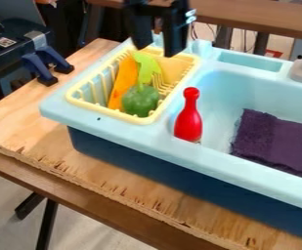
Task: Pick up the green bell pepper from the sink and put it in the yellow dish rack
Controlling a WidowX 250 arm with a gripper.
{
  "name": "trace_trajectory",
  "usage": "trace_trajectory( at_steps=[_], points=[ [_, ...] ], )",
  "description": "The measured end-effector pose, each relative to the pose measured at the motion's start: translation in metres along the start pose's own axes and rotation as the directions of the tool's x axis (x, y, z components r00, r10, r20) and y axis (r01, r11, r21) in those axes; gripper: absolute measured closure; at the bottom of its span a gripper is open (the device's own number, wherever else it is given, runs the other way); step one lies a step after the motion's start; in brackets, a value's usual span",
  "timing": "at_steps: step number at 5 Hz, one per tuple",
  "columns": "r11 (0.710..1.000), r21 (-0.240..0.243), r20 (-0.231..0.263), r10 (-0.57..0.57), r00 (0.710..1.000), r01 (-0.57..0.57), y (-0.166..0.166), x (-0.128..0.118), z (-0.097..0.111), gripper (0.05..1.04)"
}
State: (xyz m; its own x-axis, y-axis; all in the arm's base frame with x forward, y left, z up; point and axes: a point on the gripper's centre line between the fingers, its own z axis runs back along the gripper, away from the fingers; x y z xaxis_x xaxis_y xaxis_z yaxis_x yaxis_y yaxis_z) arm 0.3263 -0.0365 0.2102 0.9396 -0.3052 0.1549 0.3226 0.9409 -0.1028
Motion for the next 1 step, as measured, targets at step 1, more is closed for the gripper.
trace_trajectory(
  at_steps=[1],
  points=[
    [0.996,0.083,-0.070,-0.040,0.997,0.046,-0.0068,0.0075,-0.0016,0.074]
  ],
)
